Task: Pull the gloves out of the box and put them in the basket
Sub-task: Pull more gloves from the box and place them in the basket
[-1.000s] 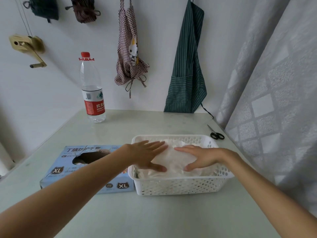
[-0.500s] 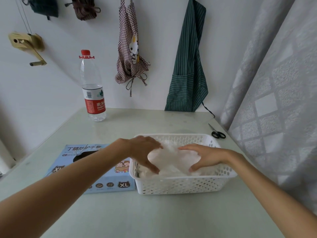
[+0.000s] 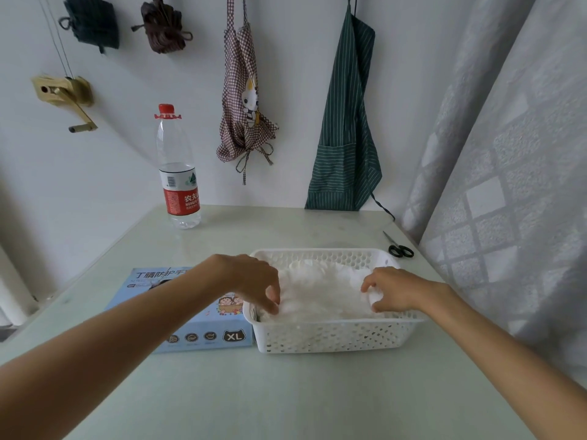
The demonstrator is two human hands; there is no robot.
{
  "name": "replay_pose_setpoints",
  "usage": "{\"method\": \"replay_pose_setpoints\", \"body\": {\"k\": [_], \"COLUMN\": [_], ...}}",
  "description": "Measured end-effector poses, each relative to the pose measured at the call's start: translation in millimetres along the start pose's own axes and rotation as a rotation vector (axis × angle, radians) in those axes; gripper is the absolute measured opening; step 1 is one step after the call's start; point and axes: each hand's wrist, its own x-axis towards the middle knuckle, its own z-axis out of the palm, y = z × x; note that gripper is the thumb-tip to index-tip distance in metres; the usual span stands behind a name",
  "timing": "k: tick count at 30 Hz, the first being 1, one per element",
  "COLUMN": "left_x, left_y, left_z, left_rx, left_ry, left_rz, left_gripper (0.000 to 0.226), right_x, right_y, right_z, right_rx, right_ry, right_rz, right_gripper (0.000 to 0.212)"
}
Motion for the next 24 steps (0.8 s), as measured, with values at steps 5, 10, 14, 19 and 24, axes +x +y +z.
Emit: {"method": "replay_pose_setpoints", "body": {"k": [5, 10, 14, 19, 24], "left_x": [-6.5, 6.4, 13.1, -8.3, -46.9], "left_y": [-4.1, 0.1, 1.3, -15.6, -65.0], "left_z": [-17.4, 1.8, 11.0, 3.3, 15.7], "left_rx": [-0.104, 0.125, 0.172, 0.0, -0.293], "left_ry": [0.211, 0.086, 0.072, 0.268, 0.471], "left_rz": [-0.019, -0.016, -0.014, -0.021, -0.183], "left_gripper": [0.024, 0.031, 0.033, 0.022, 0.018], "right_x": [-14.9, -14.8, -12.9, -16.2, -8.7], "right_y": [1.0, -9.1, -9.2, -15.7, -75.1], "right_z": [-20.2, -9.4, -7.0, -37.1, -47.7], "right_rx": [0.007, -0.168, -0.215, -0.073, 0.201], "right_ry": [0.192, 0.119, 0.063, 0.15, 0.281], "right_rz": [-0.077, -0.038, 0.002, 0.05, -0.066], "right_gripper": [0.02, 0.016, 0.014, 0.011, 0.009]}}
